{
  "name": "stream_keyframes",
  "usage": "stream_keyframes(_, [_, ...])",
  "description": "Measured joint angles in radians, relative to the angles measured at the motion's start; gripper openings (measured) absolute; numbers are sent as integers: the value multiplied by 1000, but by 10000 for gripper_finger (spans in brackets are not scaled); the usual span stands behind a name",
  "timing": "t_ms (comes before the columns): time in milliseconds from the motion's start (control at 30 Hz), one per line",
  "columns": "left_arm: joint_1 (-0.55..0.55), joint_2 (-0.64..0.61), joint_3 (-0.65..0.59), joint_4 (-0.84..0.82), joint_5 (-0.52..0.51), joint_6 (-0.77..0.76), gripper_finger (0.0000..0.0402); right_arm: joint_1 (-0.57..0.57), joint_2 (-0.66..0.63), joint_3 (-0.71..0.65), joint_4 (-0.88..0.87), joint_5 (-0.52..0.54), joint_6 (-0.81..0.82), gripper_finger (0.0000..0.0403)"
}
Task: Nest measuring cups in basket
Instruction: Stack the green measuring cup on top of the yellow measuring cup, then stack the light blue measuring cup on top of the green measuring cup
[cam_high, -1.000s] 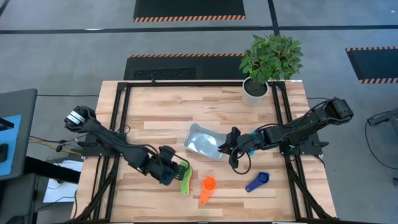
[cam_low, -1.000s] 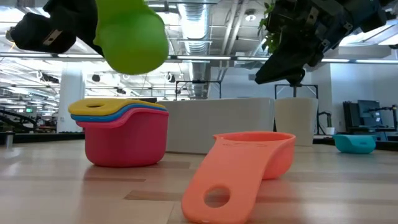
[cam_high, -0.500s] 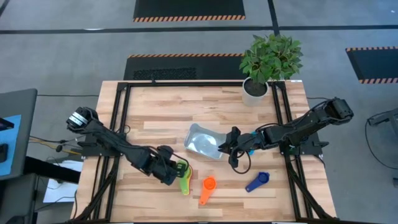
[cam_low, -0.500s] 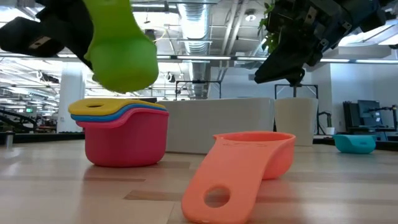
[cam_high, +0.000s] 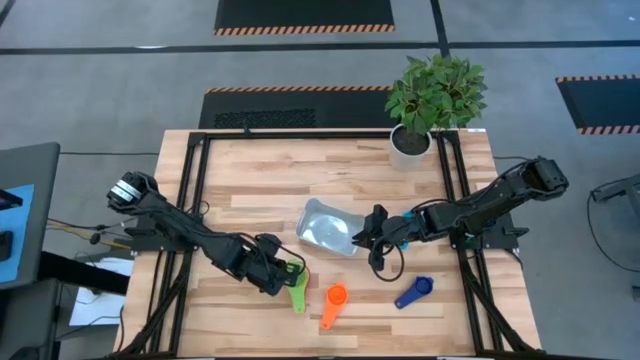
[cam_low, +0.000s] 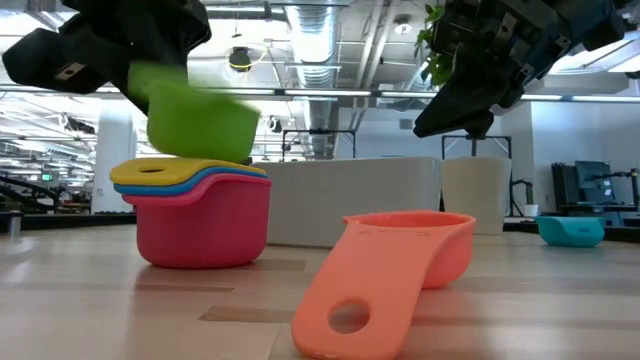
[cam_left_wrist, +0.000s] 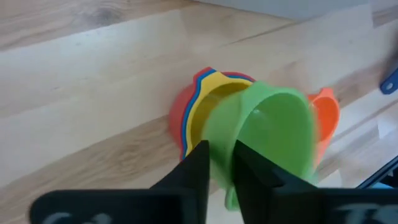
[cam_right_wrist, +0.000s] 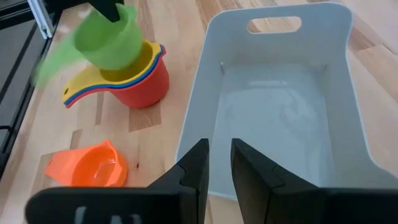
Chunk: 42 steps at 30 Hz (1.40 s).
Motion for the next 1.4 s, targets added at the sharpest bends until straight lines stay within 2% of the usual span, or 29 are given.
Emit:
stream_keyframes(167, [1, 0, 0, 0, -9, 12, 102, 0, 0, 0, 0, 0, -2, 93])
stream_keyframes(333, [19, -1, 0, -21, -9, 91, 136, 0, 0, 0, 1, -1, -1, 93])
stream_keyframes(567, [95, -6, -1, -76, -55, 437, 146, 14, 0, 0, -4, 24, -4, 93])
stream_keyframes(767, [158, -6, -1, -57, -136, 575, 142, 28, -39, 0, -16, 47, -29, 93])
stream_keyframes(900, [154, -6, 2, -32, -251, 679, 141, 90, -88, 0, -25, 45, -115, 93])
stream_keyframes(1067, [104, -6, 21, -28, -486, 735, 127, 174, -134, 0, -37, 44, -141, 93])
stream_keyframes(1133, [98, -6, 17, 0, -513, 781, 119, 193, -132, 0, -36, 44, -160, 93])
stream_keyframes(1300, [101, -6, -42, 226, -556, 908, 99, 194, -110, 0, 44, 39, -279, 93])
stream_keyframes(1400, [82, -6, -81, 387, -697, 985, 88, 188, -74, 0, 87, 44, -290, 89])
